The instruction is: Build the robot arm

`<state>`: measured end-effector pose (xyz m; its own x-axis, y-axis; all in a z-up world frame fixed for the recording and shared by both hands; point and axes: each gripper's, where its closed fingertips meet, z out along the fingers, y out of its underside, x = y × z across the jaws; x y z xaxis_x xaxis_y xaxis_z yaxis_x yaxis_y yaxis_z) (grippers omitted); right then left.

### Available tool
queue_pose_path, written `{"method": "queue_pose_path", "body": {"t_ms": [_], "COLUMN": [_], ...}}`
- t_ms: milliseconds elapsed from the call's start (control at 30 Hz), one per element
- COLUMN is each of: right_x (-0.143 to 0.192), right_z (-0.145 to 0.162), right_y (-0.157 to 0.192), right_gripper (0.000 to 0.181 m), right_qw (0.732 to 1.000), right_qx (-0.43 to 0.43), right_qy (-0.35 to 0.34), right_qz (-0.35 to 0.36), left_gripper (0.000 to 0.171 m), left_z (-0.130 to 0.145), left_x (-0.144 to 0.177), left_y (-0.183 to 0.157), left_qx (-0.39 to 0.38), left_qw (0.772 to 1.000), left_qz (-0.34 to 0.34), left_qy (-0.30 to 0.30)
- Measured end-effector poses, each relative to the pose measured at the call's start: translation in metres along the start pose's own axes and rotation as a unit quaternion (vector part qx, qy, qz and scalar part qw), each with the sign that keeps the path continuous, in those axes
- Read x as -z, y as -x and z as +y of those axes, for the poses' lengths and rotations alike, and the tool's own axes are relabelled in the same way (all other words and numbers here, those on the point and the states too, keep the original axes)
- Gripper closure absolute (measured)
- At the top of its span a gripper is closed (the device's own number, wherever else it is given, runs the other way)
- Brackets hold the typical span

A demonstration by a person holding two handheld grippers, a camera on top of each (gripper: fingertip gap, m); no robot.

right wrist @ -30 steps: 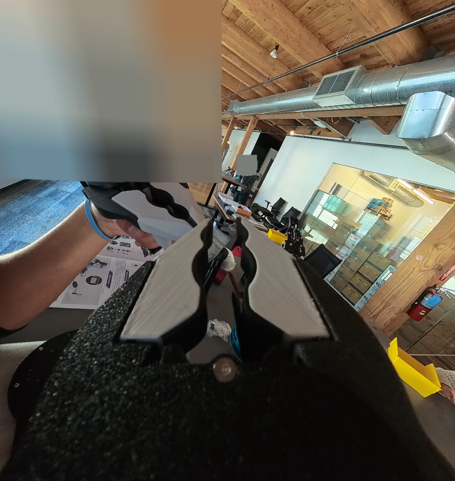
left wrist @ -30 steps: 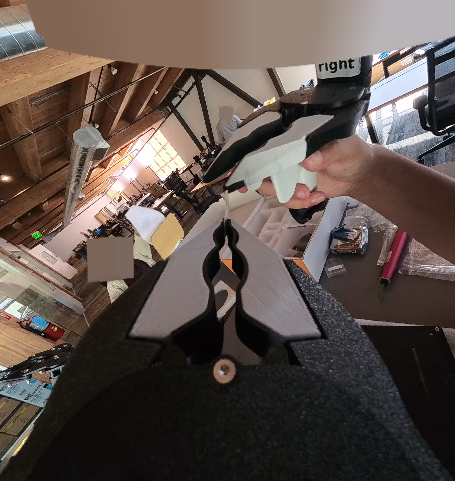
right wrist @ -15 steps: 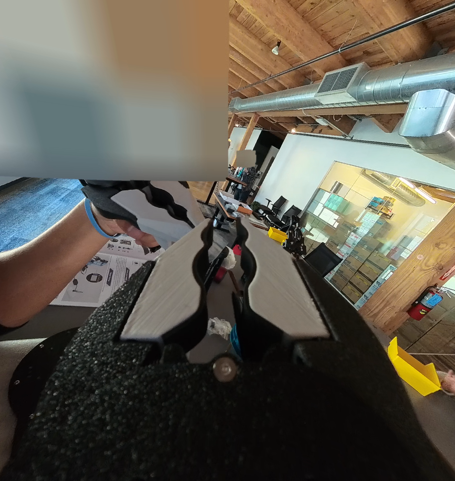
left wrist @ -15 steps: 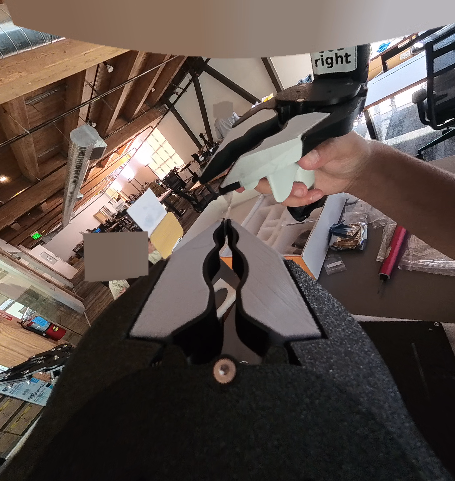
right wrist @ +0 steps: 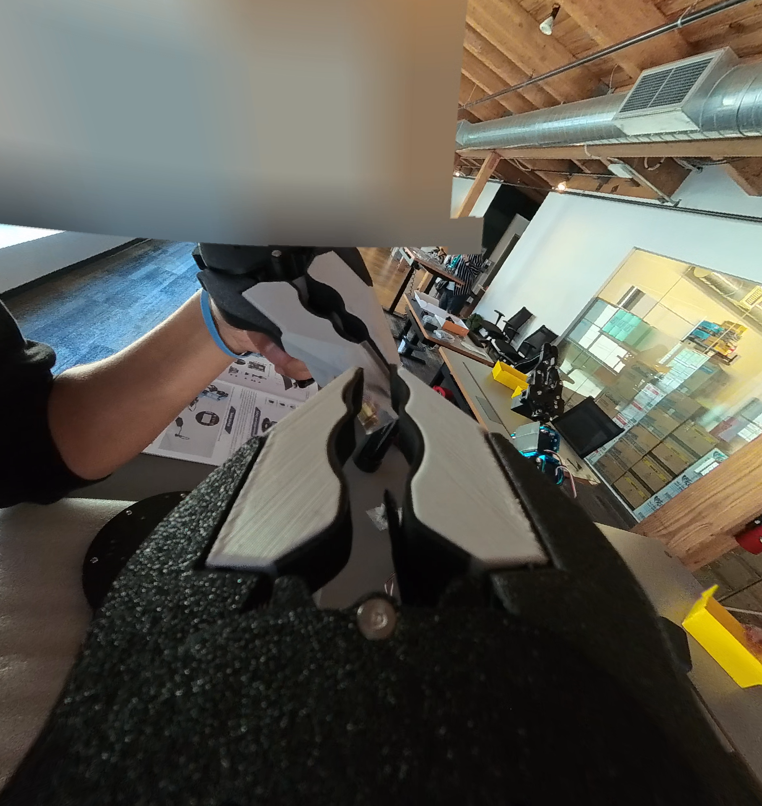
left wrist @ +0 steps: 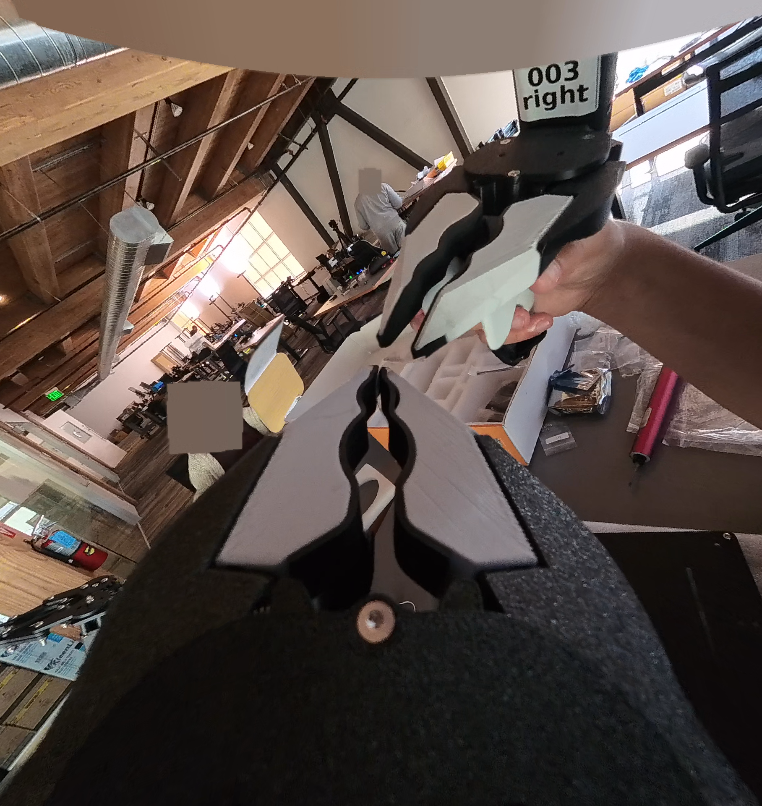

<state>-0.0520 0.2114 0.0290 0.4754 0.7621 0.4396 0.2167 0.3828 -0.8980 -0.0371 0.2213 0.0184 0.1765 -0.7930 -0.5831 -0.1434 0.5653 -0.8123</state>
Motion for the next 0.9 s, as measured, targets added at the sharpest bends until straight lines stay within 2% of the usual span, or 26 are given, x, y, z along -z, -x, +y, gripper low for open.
{"method": "queue_pose_path", "body": {"t_ms": [233, 300, 367, 467, 533, 567, 600, 700, 800, 900], "right_x": [0.007, 0.012, 0.020, 0.029, 0.028, 0.027, 0.026, 0.023, 0.025, 0.026], "right_z": [0.005, 0.003, -0.007, -0.022, -0.030, -0.029, -0.025, -0.002, 0.048, 0.087], "right_y": [0.006, 0.003, 0.004, 0.015, 0.044, 0.062, 0.077, 0.122, 0.187, 0.238], "right_gripper": [0.161, 0.165, 0.172, 0.167, 0.161, 0.151, 0.149, 0.145, 0.142, 0.141], "right_qw": [0.999, 0.998, 0.997, 0.998, 0.999, 0.995, 0.990, 0.970, 0.946, 0.907], "right_qx": [0.011, 0.042, 0.062, 0.060, 0.012, -0.021, -0.050, -0.166, -0.260, -0.381], "right_qy": [0.028, 0.041, 0.042, 0.023, -0.005, -0.001, 0.012, 0.054, 0.107, 0.113], "right_qz": [-0.011, 0.014, 0.035, 0.029, -0.046, -0.094, -0.129, -0.169, -0.161, -0.140], "left_gripper": [0.171, 0.171, 0.171, 0.171, 0.171, 0.171, 0.171, 0.171, 0.171, 0.171], "left_z": [0.001, -0.002, -0.011, -0.029, -0.040, -0.042, -0.040, -0.013, 0.025, 0.053], "left_x": [0.001, 0.003, 0.007, 0.018, 0.033, 0.042, 0.053, 0.084, 0.109, 0.126], "left_y": [-0.005, -0.010, -0.019, -0.037, -0.048, -0.054, -0.063, -0.099, -0.154, -0.204], "left_qx": [0.002, 0.009, 0.030, 0.099, 0.166, 0.199, 0.231, 0.320, 0.412, 0.506], "left_qw": [1.000, 0.999, 0.997, 0.983, 0.964, 0.954, 0.944, 0.921, 0.890, 0.843], "left_qz": [0.018, 0.035, 0.062, 0.132, 0.179, 0.192, 0.204, 0.198, 0.184, 0.177], "left_qy": [-0.002, -0.011, -0.035, -0.084, -0.106, -0.113, -0.117, -0.101, -0.069, -0.047]}}
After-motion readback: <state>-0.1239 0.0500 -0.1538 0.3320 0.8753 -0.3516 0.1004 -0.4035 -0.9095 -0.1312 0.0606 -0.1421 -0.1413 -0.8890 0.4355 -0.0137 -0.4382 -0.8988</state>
